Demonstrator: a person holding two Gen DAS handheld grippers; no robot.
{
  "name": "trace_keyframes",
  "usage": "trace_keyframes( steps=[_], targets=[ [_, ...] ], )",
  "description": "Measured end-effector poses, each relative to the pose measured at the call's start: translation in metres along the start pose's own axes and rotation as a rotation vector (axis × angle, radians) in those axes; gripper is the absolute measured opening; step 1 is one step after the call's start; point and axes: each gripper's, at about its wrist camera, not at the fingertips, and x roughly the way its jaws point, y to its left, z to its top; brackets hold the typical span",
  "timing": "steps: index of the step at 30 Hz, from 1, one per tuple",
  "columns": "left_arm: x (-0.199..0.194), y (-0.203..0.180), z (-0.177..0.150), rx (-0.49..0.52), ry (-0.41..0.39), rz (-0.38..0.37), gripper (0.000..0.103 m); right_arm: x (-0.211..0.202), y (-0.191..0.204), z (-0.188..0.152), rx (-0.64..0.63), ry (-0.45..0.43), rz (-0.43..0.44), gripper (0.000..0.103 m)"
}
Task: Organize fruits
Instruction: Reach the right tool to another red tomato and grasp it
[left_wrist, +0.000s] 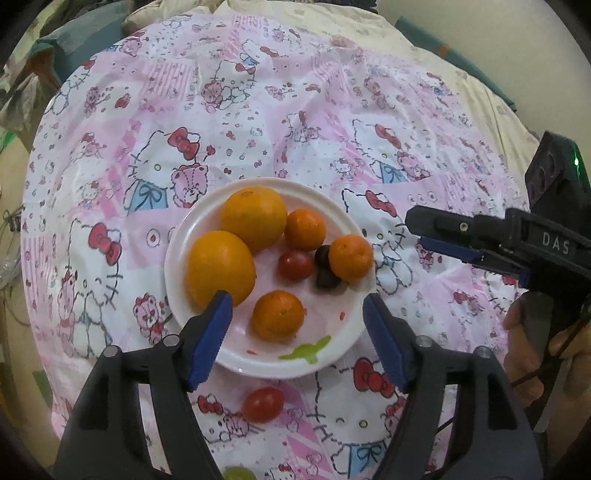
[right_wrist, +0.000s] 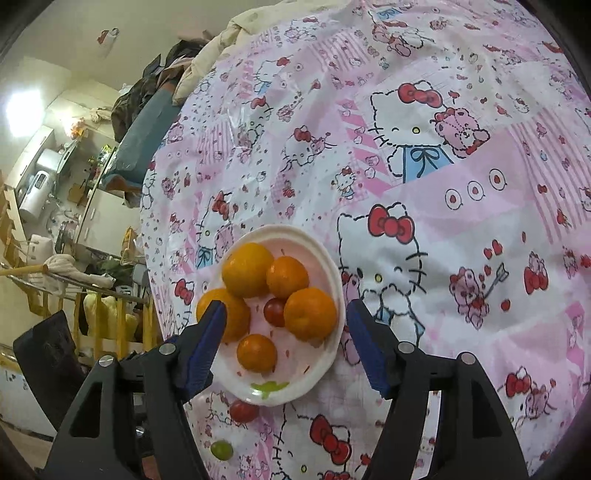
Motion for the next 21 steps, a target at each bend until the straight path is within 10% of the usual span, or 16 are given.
trace_keyframes(
  steps=[12, 21],
  targets=[
    [-0.037, 0.008, -0.024, 0.043, -0.040, 0.043, 0.071, -0.015, 0.019, -0.034, -0.040, -0.001, 0.008, 0.070],
    [-0.057, 0.044, -0.047, -0.134, 0.005, 0.032, 0.071, 0.019, 0.043, -0.073, -0.120, 0.128, 0.002, 0.070]
  ],
)
